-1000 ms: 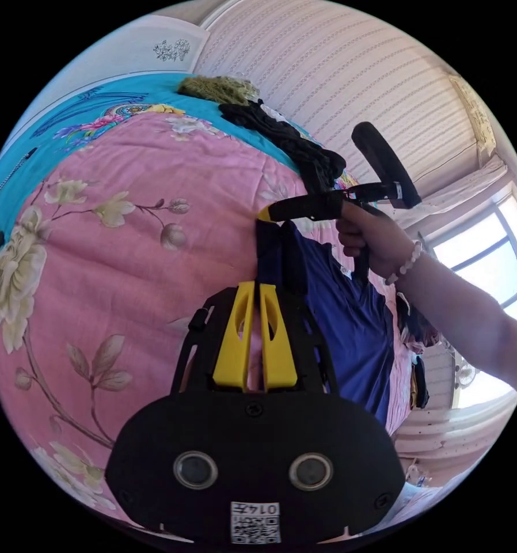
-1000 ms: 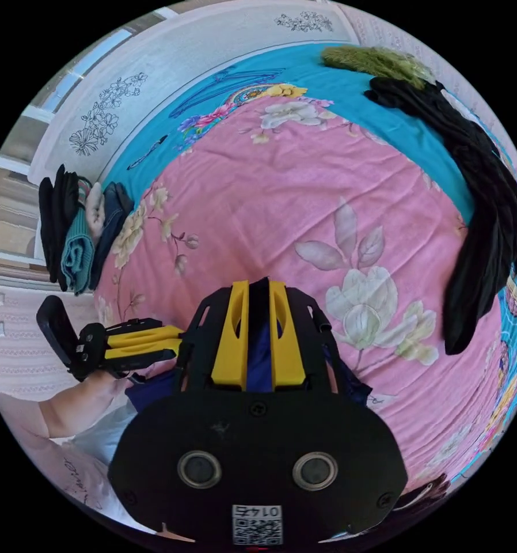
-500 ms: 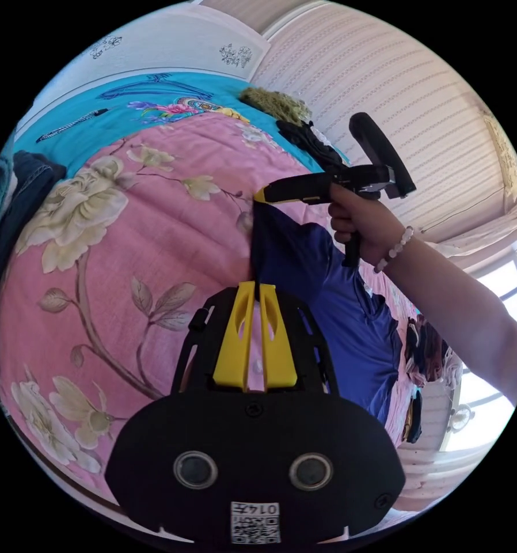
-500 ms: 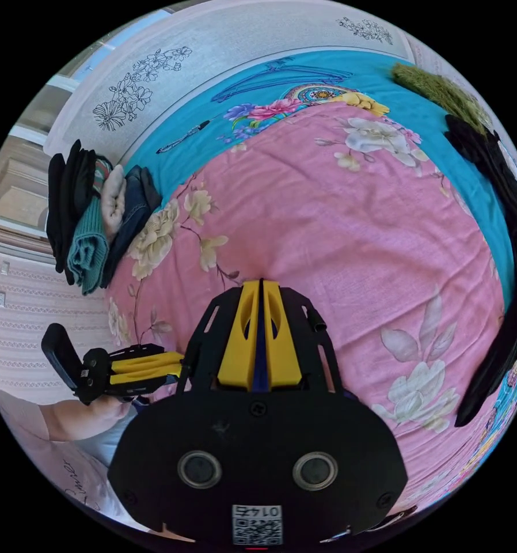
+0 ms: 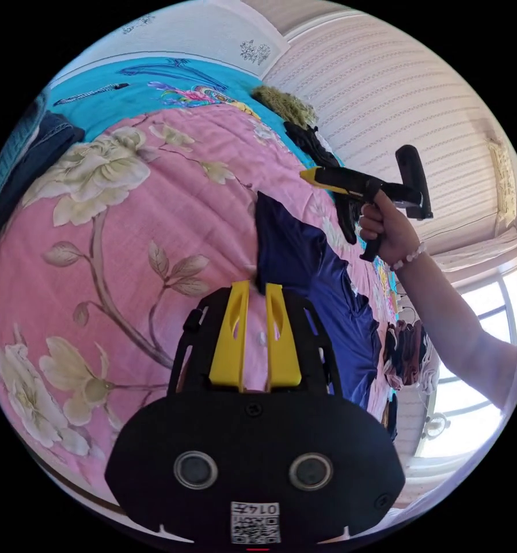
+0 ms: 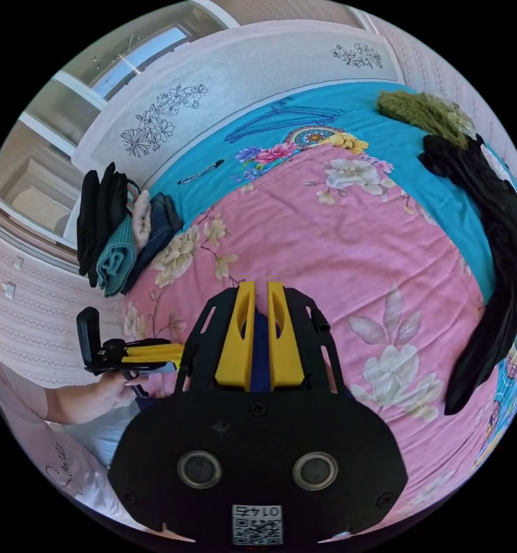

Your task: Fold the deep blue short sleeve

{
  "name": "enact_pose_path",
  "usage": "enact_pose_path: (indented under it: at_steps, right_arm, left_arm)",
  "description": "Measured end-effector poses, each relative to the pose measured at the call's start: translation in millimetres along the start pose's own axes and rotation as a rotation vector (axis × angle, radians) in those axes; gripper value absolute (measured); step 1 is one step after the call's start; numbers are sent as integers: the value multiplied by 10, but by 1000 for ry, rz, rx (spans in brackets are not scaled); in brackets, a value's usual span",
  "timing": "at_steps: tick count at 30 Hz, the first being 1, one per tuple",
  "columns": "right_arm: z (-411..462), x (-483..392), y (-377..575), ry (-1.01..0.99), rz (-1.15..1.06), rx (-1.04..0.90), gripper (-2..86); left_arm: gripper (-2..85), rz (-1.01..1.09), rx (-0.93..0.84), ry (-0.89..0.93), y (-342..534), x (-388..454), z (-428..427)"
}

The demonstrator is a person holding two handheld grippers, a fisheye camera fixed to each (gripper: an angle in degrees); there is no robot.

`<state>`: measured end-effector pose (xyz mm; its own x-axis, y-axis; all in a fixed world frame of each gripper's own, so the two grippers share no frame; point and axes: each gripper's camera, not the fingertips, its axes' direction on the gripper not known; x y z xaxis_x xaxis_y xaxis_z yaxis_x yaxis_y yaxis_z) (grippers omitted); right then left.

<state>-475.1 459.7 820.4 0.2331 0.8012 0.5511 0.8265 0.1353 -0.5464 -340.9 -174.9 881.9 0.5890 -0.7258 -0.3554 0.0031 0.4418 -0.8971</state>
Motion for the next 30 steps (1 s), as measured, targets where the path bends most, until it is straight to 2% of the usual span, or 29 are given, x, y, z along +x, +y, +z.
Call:
enact_pose_path:
  at_steps: [5, 9, 13, 20, 23, 26, 30]
  right_arm:
    - [325, -164, 112, -14, -10, -82, 66]
    - [660, -170, 175, 108, 5, -99, 71]
    - [471, 71, 342, -39, 103, -39, 24]
    - [-578, 585, 1486, -266, 254, 303, 9]
    - [-900, 732, 2138, -284, 351, 391, 11]
    - [-1020, 858, 2708, -250, 432, 381, 19]
    - [-847, 1020, 3251, -195, 530, 257, 65]
  left_arm:
    - [59, -21, 22, 14, 89, 36, 33]
    - [35, 8, -14, -28, 64, 108, 251]
    - [-3, 77, -44, -48, 70, 184, 277]
    - [-8, 380, 25, -36, 321, 792, 96]
    - [-6, 543, 38, 15, 504, 1169, 127]
    - [0, 692, 23, 55, 765, 1466, 301]
    - [35, 654, -126, 84, 987, 1557, 685]
